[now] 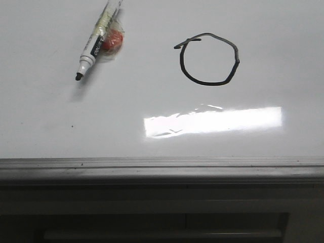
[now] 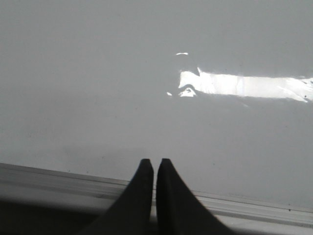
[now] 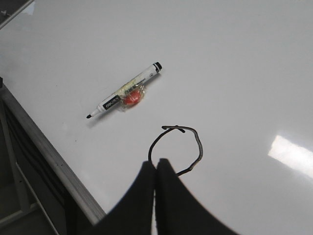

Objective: Write number 0 on whiteboard

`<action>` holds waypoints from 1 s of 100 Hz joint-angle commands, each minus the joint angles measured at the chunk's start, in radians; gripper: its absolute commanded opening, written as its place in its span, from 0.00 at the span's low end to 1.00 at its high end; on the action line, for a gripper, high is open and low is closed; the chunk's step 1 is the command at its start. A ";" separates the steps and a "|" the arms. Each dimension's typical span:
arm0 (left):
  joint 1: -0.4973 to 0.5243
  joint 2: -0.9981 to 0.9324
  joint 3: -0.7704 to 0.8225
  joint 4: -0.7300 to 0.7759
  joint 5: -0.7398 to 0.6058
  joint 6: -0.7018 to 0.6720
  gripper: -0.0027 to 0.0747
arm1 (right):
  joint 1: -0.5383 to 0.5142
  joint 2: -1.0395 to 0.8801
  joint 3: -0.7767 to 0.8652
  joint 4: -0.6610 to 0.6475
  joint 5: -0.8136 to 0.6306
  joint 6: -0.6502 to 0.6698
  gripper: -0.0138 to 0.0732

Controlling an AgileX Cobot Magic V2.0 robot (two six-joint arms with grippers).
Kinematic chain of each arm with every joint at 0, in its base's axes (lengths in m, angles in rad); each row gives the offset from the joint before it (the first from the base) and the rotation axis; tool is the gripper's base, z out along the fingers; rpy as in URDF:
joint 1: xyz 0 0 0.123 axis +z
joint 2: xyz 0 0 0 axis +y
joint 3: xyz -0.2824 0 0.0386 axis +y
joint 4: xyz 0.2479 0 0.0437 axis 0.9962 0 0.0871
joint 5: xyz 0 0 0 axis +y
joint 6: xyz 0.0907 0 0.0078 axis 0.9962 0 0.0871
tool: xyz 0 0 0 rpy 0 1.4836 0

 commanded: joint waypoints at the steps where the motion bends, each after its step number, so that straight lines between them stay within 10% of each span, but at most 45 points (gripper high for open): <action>1: 0.005 -0.028 0.033 -0.009 -0.063 0.002 0.01 | -0.006 0.005 -0.024 -0.055 -0.036 0.004 0.09; 70: 0.005 -0.028 0.033 -0.009 -0.063 0.002 0.01 | -0.024 0.000 0.017 -0.093 0.081 0.004 0.09; 100: 0.005 -0.028 0.033 -0.009 -0.063 0.002 0.01 | -0.386 0.000 0.127 0.321 -0.201 -0.286 0.09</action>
